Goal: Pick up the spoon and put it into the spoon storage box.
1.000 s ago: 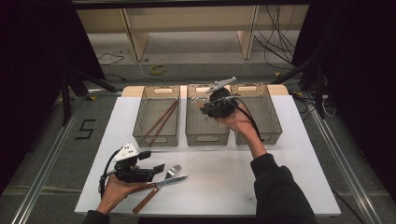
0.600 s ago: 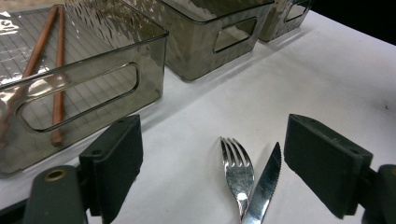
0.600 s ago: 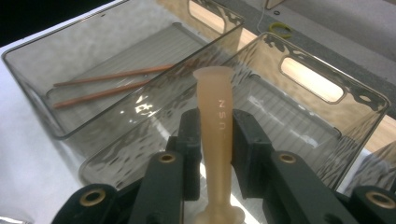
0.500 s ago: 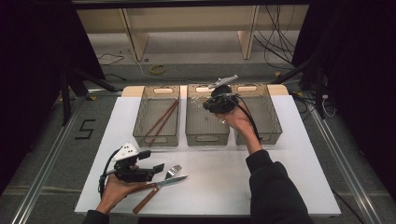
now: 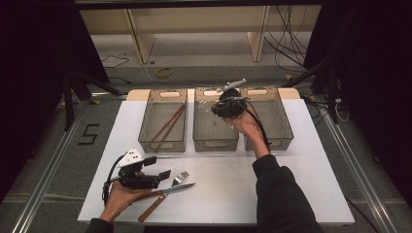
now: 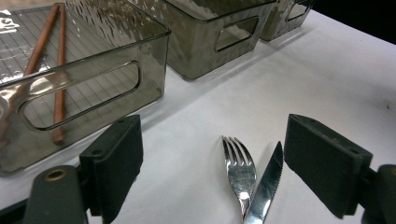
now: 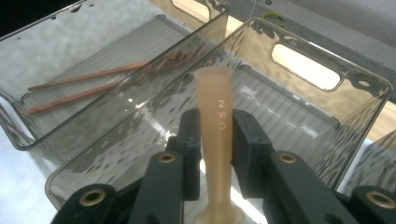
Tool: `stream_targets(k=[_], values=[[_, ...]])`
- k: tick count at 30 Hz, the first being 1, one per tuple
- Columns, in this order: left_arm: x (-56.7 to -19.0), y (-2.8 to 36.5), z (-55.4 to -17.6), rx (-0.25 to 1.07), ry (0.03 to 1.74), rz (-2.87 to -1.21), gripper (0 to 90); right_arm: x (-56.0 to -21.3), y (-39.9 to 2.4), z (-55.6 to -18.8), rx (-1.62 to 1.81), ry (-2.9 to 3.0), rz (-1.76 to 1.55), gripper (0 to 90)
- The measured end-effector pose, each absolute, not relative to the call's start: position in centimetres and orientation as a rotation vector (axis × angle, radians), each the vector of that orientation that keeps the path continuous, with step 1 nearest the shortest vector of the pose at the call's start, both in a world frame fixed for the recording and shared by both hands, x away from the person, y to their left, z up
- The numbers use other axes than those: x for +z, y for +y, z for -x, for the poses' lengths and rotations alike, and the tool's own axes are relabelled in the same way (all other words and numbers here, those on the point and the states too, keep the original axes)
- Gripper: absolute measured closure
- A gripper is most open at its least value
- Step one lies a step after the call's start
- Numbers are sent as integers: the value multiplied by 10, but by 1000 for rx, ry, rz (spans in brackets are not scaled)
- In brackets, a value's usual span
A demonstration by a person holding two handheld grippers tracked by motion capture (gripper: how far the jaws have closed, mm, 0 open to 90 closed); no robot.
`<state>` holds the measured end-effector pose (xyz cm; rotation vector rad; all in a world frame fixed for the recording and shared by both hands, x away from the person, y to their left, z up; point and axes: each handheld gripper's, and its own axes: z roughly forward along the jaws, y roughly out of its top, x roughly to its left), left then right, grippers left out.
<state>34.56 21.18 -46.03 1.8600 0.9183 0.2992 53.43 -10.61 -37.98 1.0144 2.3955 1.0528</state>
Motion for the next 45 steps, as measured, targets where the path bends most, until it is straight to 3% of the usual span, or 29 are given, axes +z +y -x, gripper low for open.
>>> stream_targets(k=[22,31,45], values=[[-461,214,-346,299,916,-1869,194,-393,-90,-539,1058,2413,-1049,729],[-461,214,-347,297,919,-1867,194,-386,-95,-534,1085,2432,-1056,550],[-453,213,-348,264,889,-1921,192,-365,-122,-485,1189,2463,-932,432]])
